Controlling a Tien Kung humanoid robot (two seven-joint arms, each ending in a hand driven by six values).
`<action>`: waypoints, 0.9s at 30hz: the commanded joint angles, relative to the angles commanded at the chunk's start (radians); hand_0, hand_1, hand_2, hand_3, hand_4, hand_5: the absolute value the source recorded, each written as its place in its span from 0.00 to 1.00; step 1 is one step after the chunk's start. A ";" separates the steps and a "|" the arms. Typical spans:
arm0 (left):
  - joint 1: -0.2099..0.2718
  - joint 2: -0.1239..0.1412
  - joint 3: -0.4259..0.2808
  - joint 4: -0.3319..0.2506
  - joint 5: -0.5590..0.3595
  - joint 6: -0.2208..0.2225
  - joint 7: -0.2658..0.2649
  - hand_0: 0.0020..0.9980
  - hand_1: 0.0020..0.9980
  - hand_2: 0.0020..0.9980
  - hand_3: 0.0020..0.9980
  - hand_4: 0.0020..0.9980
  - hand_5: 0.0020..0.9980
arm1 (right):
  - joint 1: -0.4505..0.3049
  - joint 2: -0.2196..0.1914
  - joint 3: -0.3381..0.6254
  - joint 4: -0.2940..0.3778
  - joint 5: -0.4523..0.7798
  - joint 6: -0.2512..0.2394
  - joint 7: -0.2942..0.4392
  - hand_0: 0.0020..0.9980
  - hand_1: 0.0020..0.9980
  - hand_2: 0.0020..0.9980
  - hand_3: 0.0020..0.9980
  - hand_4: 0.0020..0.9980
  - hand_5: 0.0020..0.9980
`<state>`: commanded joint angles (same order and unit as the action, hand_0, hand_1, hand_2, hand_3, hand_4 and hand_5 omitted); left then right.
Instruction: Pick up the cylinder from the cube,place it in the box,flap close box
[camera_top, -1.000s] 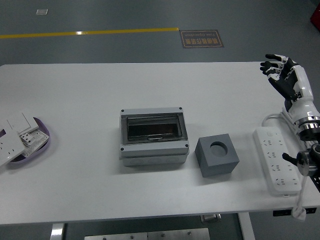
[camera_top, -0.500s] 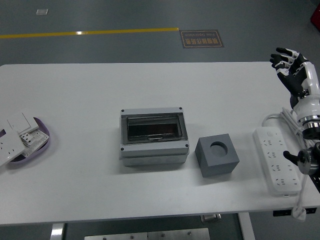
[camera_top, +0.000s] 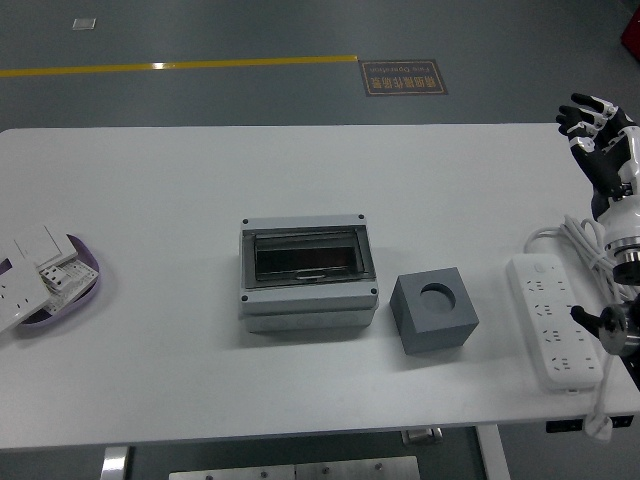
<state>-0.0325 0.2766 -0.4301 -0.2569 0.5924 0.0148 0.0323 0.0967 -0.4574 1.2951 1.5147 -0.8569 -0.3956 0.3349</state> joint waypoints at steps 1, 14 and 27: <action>0.001 -0.001 0.001 0.000 0.000 0.000 0.000 0.60 0.62 0.62 0.63 0.68 0.21 | -0.003 0.001 0.001 0.001 -0.001 -0.001 0.000 0.73 0.66 0.63 0.65 0.67 0.35; 0.002 0.003 -0.010 0.000 0.008 0.000 -0.005 0.60 0.62 0.61 0.63 0.68 0.21 | -0.043 0.014 0.044 0.027 -0.014 -0.013 0.012 0.72 0.65 0.63 0.65 0.67 0.35; -0.030 0.015 -0.017 0.001 0.022 0.003 -0.007 0.60 0.62 0.62 0.63 0.68 0.21 | -0.067 0.025 0.116 0.043 -0.004 -0.019 0.029 0.71 0.65 0.62 0.65 0.66 0.35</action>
<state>-0.0627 0.2918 -0.4466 -0.2561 0.6139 0.0174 0.0256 0.0301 -0.4321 1.4109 1.5578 -0.8605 -0.4147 0.3643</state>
